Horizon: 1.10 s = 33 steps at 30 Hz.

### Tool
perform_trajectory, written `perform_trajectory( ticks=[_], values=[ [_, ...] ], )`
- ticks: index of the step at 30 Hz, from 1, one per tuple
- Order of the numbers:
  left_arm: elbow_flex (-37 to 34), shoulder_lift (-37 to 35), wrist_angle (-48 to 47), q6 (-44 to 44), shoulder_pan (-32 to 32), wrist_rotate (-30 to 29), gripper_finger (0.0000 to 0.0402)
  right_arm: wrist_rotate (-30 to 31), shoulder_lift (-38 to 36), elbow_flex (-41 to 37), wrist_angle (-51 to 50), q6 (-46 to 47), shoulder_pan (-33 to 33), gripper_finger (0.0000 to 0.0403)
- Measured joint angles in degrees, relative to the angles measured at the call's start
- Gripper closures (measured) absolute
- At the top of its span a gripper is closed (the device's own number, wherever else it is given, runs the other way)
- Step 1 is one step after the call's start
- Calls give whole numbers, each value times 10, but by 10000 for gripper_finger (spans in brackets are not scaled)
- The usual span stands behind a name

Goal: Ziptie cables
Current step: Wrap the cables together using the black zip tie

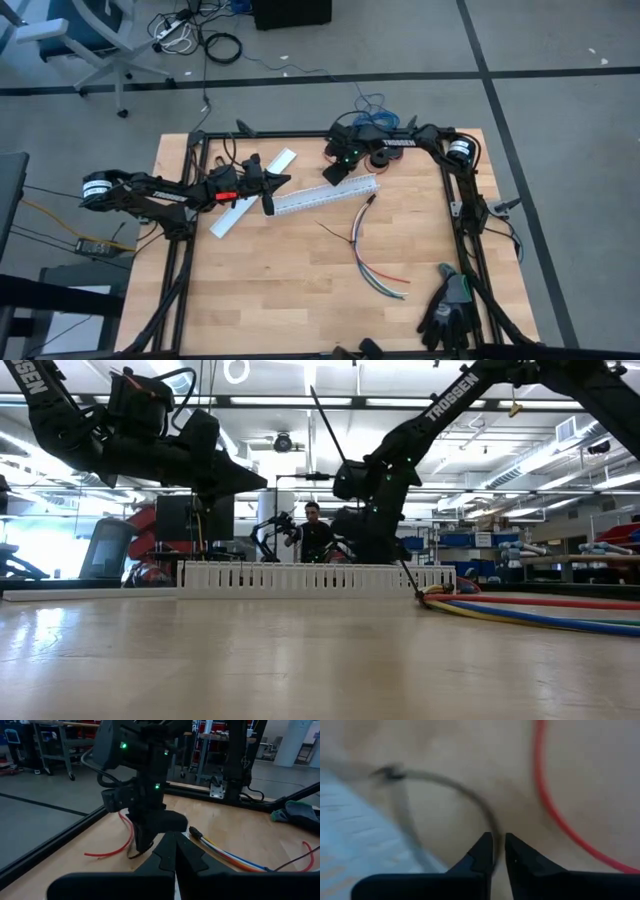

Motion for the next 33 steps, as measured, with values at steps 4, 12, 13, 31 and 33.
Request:
perform_trajectory(
  ticks=[4, 12, 13, 31, 33],
  values=[
    [0, 0, 0, 0, 0, 0, 397, -5, 0, 9, -3, -1, 3, 379],
    [0, 0, 0, 0, 0, 0, 393, -4, 0, 41, -16, -28, 10, 382],
    [0, 0, 0, 0, 0, 0, 392, -4, 0, 44, -15, -33, 12, 381],
    [0, 0, 3, -19, -1, 0, 392, 26, 53, 47, 29, -86, 59, 322],
    [0, 0, 1, -26, -1, 0, 392, 4, 66, 47, 24, -87, 57, 313]
  ],
)
